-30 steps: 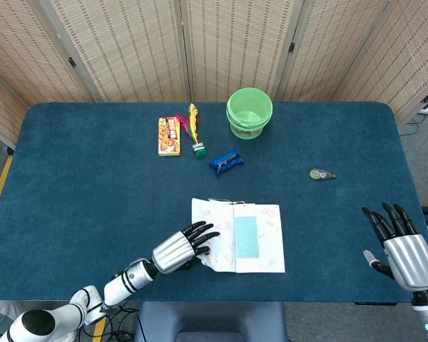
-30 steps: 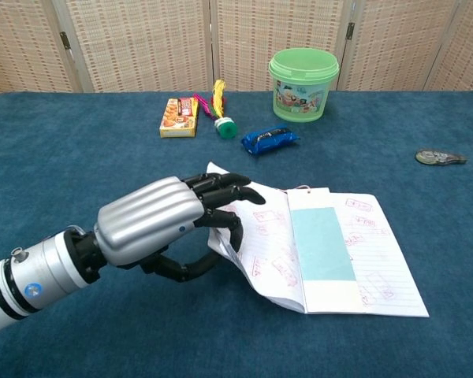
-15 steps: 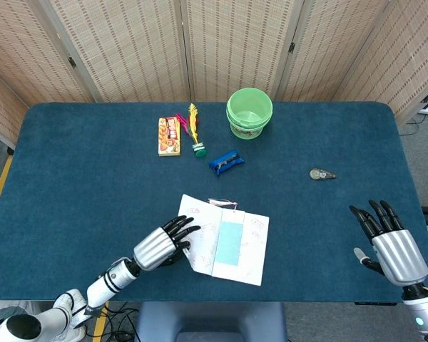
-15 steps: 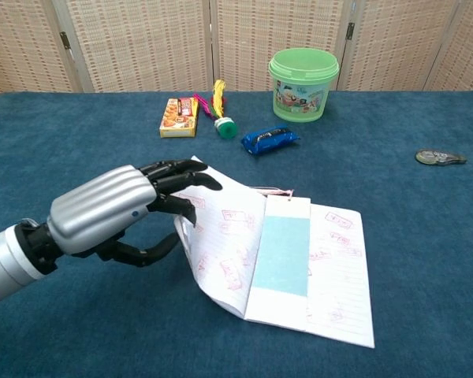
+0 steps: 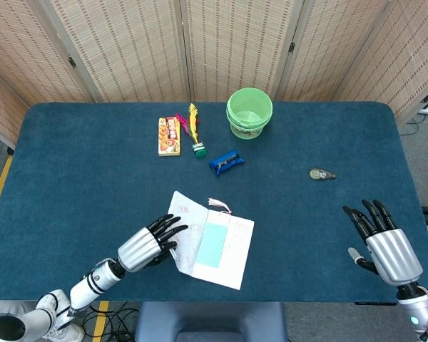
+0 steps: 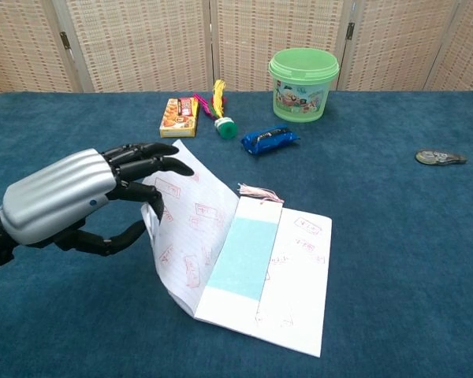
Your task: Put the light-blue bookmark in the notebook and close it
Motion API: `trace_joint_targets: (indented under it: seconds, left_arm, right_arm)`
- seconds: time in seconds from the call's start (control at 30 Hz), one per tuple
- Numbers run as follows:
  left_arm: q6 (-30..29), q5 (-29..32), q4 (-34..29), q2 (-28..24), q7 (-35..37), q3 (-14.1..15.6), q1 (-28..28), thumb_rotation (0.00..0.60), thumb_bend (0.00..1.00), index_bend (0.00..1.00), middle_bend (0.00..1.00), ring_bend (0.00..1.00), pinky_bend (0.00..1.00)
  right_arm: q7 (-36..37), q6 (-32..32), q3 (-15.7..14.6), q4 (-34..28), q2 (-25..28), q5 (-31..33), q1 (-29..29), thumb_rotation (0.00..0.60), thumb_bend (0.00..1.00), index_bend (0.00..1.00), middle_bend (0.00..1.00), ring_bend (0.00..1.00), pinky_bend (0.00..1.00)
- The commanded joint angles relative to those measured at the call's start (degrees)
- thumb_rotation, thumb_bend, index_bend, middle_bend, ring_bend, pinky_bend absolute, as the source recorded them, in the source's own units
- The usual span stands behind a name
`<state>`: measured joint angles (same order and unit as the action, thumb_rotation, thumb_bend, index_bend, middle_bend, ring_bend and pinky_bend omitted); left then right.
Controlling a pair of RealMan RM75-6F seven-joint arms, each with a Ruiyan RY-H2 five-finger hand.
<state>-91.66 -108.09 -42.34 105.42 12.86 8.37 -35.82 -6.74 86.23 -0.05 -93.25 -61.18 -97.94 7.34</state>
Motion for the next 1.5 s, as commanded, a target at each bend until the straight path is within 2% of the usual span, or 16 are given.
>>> trace_joint_targets:
  seconds: [0.03,0.47,0.8,0.87,0.93,1.03,1.1,1.27,1.5]
  left_arm:
    - [-0.25,-1.63,-1.99,-0.56,-2.11,0.00,-1.66,0.600,0.58,0.57,0.19,0.09,0.16]
    - [3.51,-6.60,-9.91,-2.27,-10.31,-0.43,-8.21,0.600,0.58,0.54,0.19,0.09,0.16]
    - [7.71,-6.22,-12.87,-1.91,-12.99,-1.92,-10.94,0.600,0.57,0.41,0.19,0.09,0.16]
    - [8.31,-5.90,-13.34,-1.79,-13.77,-2.22,-11.06,0.600,0.51,0.35,0.17,0.09,0.16]
    - [9.00,-5.28,-14.09,-1.57,-14.44,-2.54,-10.99,0.600,0.41,0.26,0.15,0.09,0.16]
    - [10.20,-4.04,-15.66,-1.43,-15.09,-3.03,-10.75,0.600,0.33,0.16,0.12,0.09,0.16]
    - [10.57,-3.29,-16.73,-1.38,-15.09,-3.44,-10.60,0.600,0.31,0.12,0.10,0.09,0.16]
    - [10.45,-0.88,-20.68,-2.73,-14.66,-4.99,-9.75,0.600,0.28,0.10,0.09,0.09,0.16]
    - [10.04,5.96,-28.49,-7.99,-12.88,-7.13,-5.76,0.600,0.28,0.10,0.09,0.09,0.16]
  right_arm:
    - [0.09,0.58,-0.11,0.04,0.12,0.02,-0.45,0.600,0.20,0.00,0.20,0.00,0.00]
    - [0.57,2.97,-0.39,0.33,0.47,0.10,-2.23,0.600,0.20,0.00,0.20,0.00,0.00]
    - [1.18,4.26,-0.38,0.83,0.46,0.12,-3.20,0.600,0.20,0.00,0.20,0.00,0.00]
    - [1.36,4.45,-0.35,0.95,0.45,0.19,-3.35,0.600,0.20,0.00,0.20,0.00,0.00]
    - [1.57,4.66,-0.28,1.10,0.43,0.24,-3.48,0.600,0.20,0.00,0.20,0.00,0.00]
    - [1.78,4.79,-0.20,1.28,0.39,0.23,-3.55,0.600,0.20,0.00,0.20,0.00,0.00]
    - [1.84,4.80,-0.15,1.35,0.38,0.22,-3.56,0.600,0.20,0.00,0.20,0.00,0.00]
    - [2.05,4.65,0.05,1.36,0.57,0.32,-3.46,0.600,0.20,0.00,0.20,0.00,0.00]
    - [2.83,3.23,0.10,1.39,1.22,1.13,-3.07,0.600,0.20,0.00,0.20,0.00,0.00]
